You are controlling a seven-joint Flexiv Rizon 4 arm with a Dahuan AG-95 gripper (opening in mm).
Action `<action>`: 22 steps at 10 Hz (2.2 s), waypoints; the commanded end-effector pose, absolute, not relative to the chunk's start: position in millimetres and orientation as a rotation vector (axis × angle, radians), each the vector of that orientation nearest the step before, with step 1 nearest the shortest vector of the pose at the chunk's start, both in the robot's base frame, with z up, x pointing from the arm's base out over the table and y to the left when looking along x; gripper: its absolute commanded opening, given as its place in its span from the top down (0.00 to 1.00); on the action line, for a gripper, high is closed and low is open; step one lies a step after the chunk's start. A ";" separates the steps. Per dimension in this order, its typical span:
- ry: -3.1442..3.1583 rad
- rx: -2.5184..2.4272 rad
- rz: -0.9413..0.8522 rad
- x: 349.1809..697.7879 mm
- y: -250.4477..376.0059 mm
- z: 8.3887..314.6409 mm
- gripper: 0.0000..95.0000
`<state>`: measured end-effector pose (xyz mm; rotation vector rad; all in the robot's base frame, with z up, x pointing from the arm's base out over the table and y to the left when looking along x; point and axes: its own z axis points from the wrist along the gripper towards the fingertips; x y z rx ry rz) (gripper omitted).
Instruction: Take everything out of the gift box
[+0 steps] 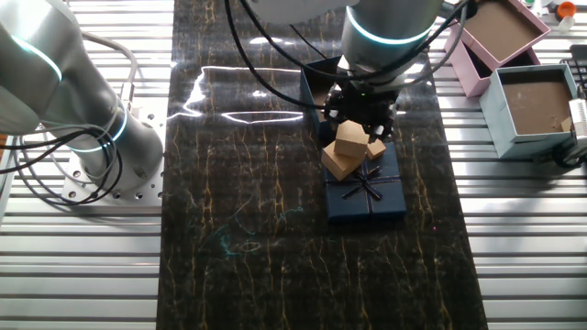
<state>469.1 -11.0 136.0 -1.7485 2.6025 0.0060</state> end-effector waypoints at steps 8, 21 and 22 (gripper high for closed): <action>2.807 -1.579 0.082 457.0 23.3 175.4 0.20; 3.203 -0.583 0.018 470.4 186.3 136.9 1.00; 3.197 -0.603 0.027 469.7 186.8 137.6 1.00</action>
